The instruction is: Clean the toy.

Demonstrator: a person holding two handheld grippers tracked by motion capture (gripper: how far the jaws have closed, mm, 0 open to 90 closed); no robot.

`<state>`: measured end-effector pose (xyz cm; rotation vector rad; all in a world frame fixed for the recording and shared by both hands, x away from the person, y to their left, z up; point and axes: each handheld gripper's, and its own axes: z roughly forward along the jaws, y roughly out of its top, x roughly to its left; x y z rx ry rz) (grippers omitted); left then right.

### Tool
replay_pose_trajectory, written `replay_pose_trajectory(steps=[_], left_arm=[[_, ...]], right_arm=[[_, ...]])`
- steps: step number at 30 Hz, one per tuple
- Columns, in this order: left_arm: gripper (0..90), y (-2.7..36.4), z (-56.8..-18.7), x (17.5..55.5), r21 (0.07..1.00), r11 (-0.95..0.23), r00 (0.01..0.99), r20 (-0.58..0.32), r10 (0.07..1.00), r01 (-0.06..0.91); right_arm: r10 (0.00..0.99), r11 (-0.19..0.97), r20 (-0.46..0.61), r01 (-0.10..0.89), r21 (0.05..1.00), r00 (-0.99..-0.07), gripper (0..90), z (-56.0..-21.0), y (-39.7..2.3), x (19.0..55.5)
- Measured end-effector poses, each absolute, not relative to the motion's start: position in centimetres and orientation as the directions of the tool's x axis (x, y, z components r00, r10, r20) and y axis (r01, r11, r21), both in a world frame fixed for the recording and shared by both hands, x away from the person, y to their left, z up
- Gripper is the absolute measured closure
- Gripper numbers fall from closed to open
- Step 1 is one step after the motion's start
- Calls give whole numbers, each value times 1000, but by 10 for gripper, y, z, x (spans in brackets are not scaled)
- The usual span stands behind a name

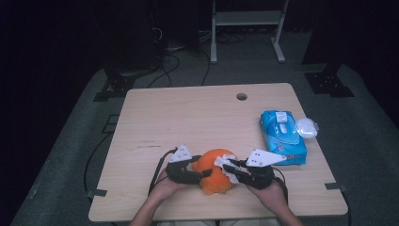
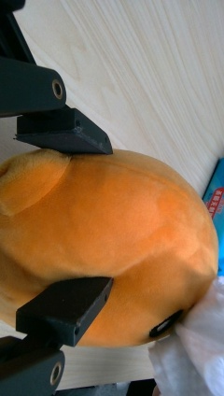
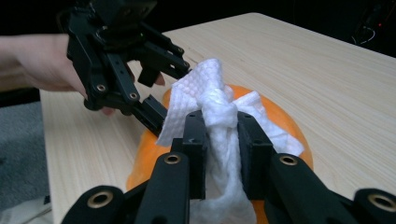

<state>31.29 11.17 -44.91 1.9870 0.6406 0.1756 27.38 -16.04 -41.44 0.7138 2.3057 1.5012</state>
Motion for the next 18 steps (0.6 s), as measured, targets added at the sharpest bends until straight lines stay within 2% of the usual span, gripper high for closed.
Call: replay_pose_trajectory(steps=[6, 10, 12, 18], left_arm=[[318, 108, -447, 312, 862, -369, 853, -128, 505, 348], [316, 104, -446, 308, 862, -385, 857, -101, 504, 329], [322, 102, -445, 306, 865, -385, 856, -92, 508, 322], [323, 97, -443, 302, 870, -393, 868, -78, 491, 300]], right_arm=[[614, 313, 40, 290, 904, -788, 751, -417, -178, 282], [548, 316, 49, 261, 912, -835, 751, -415, -163, 274], [545, 348, 9, 237, 907, -838, 751, -414, -156, 273], [621, 302, 49, 297, 906, -782, 749, -417, -174, 286]])
